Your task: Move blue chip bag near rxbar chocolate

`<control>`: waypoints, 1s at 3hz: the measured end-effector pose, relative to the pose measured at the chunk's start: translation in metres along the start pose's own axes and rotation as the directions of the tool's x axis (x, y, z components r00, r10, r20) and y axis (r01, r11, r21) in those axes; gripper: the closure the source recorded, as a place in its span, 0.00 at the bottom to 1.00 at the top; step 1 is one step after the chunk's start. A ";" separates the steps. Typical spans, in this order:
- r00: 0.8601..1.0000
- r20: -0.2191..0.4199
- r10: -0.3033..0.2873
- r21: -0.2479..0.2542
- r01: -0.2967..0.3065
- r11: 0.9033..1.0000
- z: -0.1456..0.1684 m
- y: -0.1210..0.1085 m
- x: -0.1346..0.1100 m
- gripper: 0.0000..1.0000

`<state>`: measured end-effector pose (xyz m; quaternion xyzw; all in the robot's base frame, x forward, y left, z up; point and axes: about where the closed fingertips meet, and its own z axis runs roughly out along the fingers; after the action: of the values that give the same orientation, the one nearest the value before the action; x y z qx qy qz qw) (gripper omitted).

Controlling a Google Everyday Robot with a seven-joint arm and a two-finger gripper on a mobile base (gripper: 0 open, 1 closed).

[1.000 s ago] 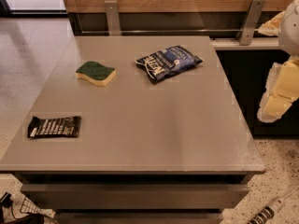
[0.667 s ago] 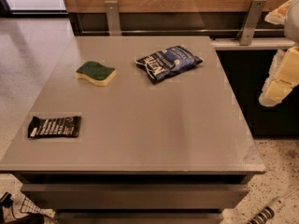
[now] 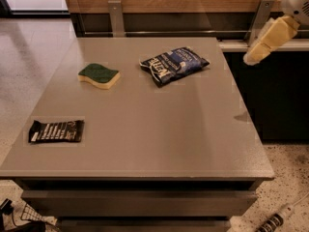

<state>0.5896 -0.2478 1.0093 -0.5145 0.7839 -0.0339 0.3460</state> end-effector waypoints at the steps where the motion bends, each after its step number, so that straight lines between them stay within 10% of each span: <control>1: 0.988 0.138 0.074 0.014 -0.076 0.997 0.045 -0.038 -0.016 0.00; 3: 0.966 0.226 0.126 -0.025 -0.123 0.992 0.093 -0.051 -0.035 0.00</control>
Offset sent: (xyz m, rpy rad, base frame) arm 0.1424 0.0567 -0.0411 0.3681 -0.0775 0.0157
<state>0.6912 -0.2143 0.9777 -0.4665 0.7700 0.0512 0.4322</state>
